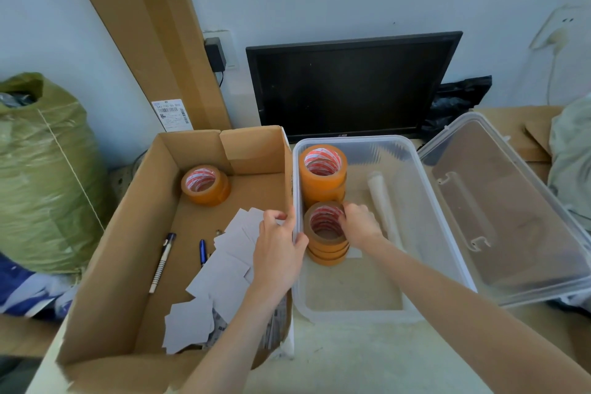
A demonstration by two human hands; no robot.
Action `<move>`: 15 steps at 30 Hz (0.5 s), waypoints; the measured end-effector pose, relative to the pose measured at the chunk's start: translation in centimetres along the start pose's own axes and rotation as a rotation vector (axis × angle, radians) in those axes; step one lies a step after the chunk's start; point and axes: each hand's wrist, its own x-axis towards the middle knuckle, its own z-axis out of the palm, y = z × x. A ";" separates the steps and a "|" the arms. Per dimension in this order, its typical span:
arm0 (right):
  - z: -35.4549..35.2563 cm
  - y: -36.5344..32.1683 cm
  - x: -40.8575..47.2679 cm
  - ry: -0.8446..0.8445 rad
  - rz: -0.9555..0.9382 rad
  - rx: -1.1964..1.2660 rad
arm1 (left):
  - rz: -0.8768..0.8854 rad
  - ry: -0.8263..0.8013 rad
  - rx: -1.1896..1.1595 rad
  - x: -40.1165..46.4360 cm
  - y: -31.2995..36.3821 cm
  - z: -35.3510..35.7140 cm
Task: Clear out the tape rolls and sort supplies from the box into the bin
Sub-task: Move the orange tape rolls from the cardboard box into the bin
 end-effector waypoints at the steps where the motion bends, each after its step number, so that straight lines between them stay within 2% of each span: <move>1: 0.0 0.1 0.1 -0.009 -0.003 0.007 | -0.007 0.001 -0.009 0.0 -0.1 0.1; 8: -2.5 0.4 -0.5 -0.186 0.009 0.175 | -0.038 -0.062 -0.175 -0.1 -1.0 0.2; 12: -4.4 -0.2 -1.6 -0.064 0.022 0.025 | -0.103 -0.065 -0.389 0.5 -1.8 -0.8; 15: -5.8 -1.6 -3.0 0.007 -0.053 0.072 | -0.159 0.029 -0.410 2.6 -4.0 -1.3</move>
